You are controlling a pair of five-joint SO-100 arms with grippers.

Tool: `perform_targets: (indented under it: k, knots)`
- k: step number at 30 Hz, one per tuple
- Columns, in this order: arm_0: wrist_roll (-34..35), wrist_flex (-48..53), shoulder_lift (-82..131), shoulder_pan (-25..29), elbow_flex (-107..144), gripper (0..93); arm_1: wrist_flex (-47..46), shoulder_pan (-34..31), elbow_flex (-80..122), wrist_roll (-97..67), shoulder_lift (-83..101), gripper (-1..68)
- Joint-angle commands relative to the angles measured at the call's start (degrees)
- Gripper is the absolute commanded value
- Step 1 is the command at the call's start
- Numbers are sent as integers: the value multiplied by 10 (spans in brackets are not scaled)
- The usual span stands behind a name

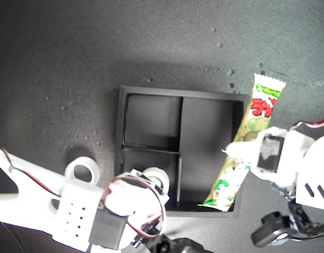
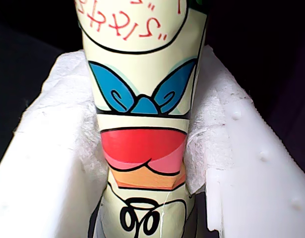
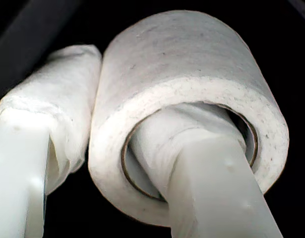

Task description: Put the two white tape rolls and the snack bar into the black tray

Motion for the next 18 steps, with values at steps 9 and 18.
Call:
perform_targets:
  k: [9, 18]
  knots:
    - [-61, 142, -168, 19, -321, 0, -74, 1, 49, 9, 4, -3]
    - [-67, 142, -124, 25, -250, 49, -109, -11, 20, 18, -87, -3]
